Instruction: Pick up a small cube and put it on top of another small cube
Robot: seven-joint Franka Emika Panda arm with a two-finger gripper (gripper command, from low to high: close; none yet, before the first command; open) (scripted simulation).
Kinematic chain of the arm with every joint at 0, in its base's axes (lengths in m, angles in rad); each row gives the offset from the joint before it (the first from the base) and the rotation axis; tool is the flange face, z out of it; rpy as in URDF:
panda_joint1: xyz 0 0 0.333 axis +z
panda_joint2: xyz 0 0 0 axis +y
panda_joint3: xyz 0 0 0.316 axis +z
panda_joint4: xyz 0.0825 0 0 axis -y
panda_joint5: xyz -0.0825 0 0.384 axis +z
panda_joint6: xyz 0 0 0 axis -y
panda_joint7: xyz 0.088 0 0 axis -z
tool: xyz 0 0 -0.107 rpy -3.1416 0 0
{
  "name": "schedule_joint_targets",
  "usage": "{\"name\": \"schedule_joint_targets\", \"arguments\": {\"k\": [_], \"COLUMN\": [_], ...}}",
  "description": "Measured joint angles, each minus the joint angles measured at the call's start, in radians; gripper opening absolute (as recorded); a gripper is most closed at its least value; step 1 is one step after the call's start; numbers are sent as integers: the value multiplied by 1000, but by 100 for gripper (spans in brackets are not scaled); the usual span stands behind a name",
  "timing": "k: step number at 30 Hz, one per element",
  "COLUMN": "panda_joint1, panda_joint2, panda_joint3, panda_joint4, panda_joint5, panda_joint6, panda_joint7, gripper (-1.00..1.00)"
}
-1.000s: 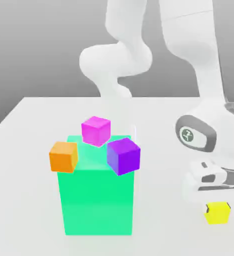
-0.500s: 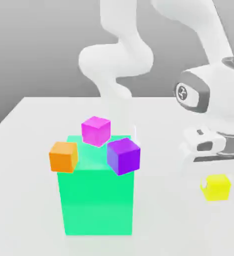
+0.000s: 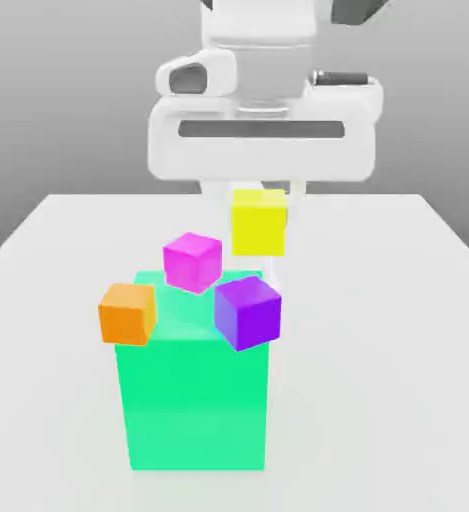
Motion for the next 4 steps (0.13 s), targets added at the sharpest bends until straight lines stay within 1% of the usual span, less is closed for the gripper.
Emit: {"name": "schedule_joint_targets", "arguments": {"k": [1,4], "panda_joint1": [-2,-2], "panda_joint2": [14,14], "panda_joint3": [1,1], "panda_joint4": [-22,-22], "panda_joint5": [0,0], "panda_joint6": [36,36], "panda_joint7": [0,0], "gripper": [100,100]}}
